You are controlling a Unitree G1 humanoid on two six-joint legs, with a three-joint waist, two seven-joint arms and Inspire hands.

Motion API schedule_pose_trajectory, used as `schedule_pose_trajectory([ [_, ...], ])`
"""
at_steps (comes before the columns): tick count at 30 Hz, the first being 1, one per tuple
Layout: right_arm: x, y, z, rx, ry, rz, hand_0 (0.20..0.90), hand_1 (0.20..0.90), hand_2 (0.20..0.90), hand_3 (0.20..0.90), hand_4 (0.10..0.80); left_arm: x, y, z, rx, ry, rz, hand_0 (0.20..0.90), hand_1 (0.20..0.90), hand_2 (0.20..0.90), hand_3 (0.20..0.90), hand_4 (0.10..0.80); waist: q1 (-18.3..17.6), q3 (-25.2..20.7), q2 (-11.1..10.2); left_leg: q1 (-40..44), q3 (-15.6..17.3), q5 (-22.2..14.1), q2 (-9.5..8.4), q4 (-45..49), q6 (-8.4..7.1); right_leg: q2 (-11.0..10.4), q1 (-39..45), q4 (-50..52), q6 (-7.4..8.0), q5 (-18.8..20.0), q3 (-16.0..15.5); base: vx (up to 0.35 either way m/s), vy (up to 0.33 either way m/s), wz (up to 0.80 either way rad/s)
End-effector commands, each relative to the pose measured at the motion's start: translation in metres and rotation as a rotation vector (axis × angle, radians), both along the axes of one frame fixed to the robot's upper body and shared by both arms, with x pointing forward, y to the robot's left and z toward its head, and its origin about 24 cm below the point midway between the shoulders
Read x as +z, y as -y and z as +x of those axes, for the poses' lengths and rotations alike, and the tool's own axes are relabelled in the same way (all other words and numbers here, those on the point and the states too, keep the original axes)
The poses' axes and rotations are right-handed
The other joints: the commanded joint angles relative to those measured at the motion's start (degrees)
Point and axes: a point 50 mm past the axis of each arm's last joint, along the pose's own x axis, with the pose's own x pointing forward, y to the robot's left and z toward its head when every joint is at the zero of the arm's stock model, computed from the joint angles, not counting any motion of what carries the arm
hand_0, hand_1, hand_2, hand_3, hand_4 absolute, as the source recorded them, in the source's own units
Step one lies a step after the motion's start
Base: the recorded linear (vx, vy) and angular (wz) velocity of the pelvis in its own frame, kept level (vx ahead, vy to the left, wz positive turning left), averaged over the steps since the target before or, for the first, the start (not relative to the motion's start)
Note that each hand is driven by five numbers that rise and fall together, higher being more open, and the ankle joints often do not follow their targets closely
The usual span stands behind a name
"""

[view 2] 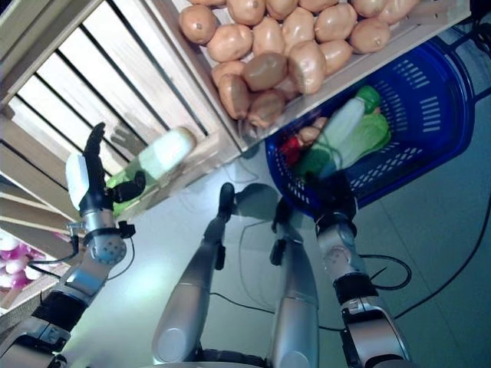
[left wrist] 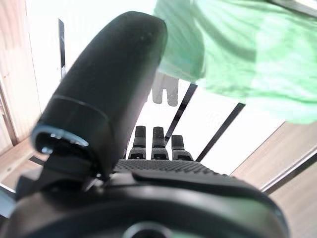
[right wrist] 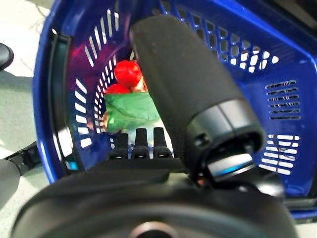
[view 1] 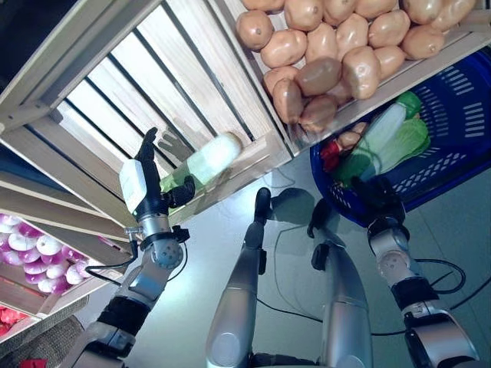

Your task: Put vegetables into the basket

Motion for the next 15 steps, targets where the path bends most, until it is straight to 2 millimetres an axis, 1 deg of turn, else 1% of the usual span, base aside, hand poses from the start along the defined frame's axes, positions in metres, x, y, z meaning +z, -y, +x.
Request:
schedule_pose_trajectory([
  [1, 0.007, 0.027, -0.016, -0.052, 0.066, -0.086, 0.900, 0.900, 0.900, 0.900, 0.800, 0.026, -0.012, -0.005, 0.020, 0.130, 0.011, 0.900, 0.900, 0.900, 0.900, 0.800, -1.5, -0.2, 1.6, -2.8, 2.0, 0.2, -3.85, 4.0, 1.77, 0.0, 6.4, -10.9, 4.11, 9.0, -0.3, 0.000, 0.000, 0.00],
  [4, 0.007, 0.026, -0.017, -0.051, 0.062, -0.086, 0.900, 0.900, 0.900, 0.900, 0.800, 0.023, -0.013, -0.006, 0.028, 0.109, 0.015, 0.900, 0.900, 0.900, 0.900, 0.800, -1.5, -0.2, 1.6, -2.7, 1.9, 0.2, -3.87, 3.9, 1.80, 0.1, 6.5, -10.9, 4.10, 9.1, -0.2, 0.000, 0.000, 0.00],
  [10, 0.006, 0.026, -0.016, -0.047, 0.061, -0.086, 0.900, 0.900, 0.900, 0.900, 0.800, 0.024, -0.011, -0.005, 0.012, 0.097, 0.045, 0.900, 0.900, 0.900, 0.900, 0.800, -1.5, -0.2, 1.7, -2.8, 2.1, 0.2, -3.81, 4.1, 1.87, 0.2, 6.3, -10.6, 4.08, 9.0, -0.2, 0.000, 0.000, 0.00],
  [15, 0.010, 0.025, -0.013, -0.041, 0.061, -0.096, 0.900, 0.900, 0.900, 0.900, 0.800, 0.021, -0.002, 0.002, -0.084, -0.034, 0.121, 0.900, 0.900, 0.900, 0.900, 0.800, -1.8, -0.2, 1.8, -2.9, 2.2, 0.5, -3.75, 3.9, 1.88, 0.3, 6.2, -10.7, 4.23, 9.4, -0.1, 0.000, 0.000, 0.00],
])
